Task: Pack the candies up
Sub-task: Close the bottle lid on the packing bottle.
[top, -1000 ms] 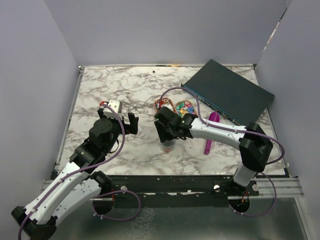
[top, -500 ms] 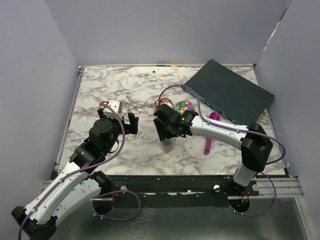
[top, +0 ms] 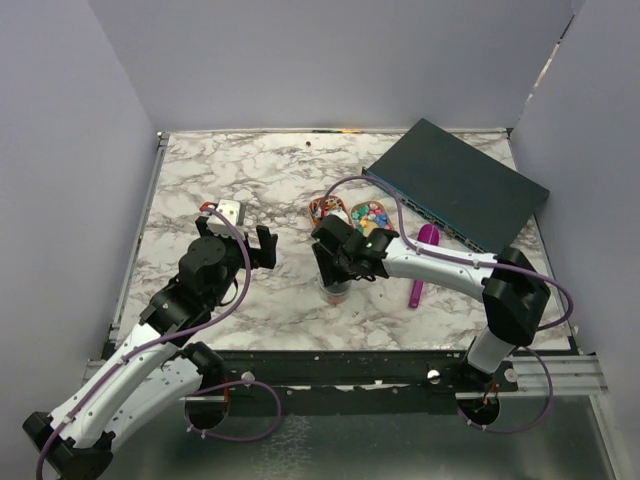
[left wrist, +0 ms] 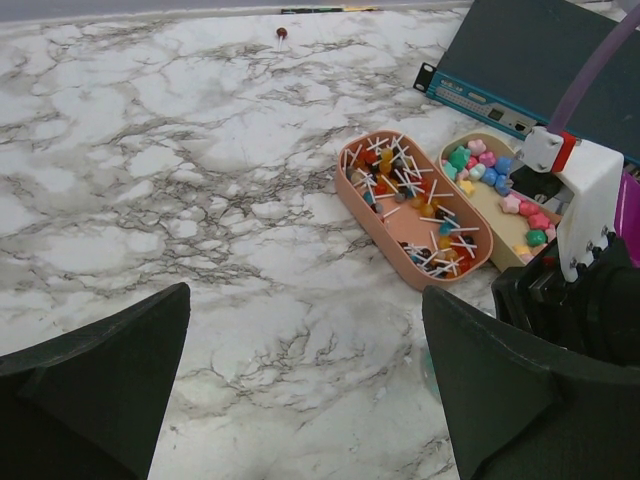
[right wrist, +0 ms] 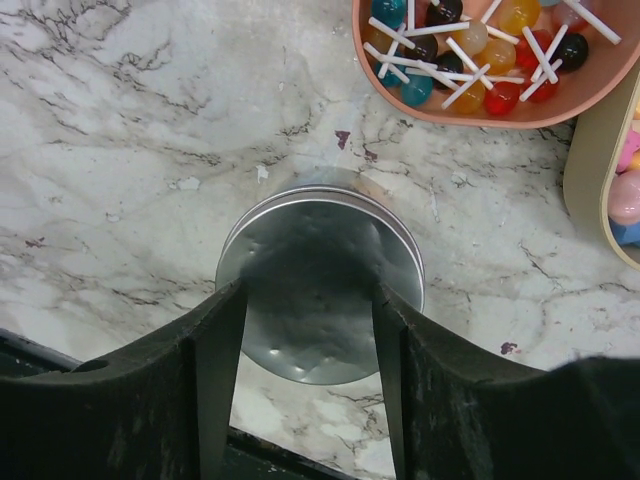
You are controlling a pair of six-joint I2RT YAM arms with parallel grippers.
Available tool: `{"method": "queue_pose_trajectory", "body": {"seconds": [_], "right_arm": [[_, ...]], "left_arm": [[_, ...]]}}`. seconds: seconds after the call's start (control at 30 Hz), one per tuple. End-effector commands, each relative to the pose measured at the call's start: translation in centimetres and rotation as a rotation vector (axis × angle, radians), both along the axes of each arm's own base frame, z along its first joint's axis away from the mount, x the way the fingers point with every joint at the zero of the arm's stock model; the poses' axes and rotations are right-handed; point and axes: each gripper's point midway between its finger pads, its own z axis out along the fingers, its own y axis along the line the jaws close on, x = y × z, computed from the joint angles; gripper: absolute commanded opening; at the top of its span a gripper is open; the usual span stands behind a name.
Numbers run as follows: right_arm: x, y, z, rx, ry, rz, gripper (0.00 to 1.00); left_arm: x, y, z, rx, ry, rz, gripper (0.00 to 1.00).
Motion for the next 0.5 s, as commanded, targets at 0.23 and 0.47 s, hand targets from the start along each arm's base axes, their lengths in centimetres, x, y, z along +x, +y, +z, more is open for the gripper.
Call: {"method": "queue_pose_trajectory", "body": {"seconds": [0.23, 0.47], "right_arm": [[-1.0, -0.7, 0.0, -0.025, 0.036, -0.007, 0.56], [-0.3, 0.5, 4.6, 0.055, -0.024, 0.015, 0.55]], "left_arm": [[0.1, 0.4, -0.2, 0.017, 0.001, 0.014, 0.99], [0.1, 0.4, 0.0, 0.013, -0.004, 0.014, 0.99]]}}
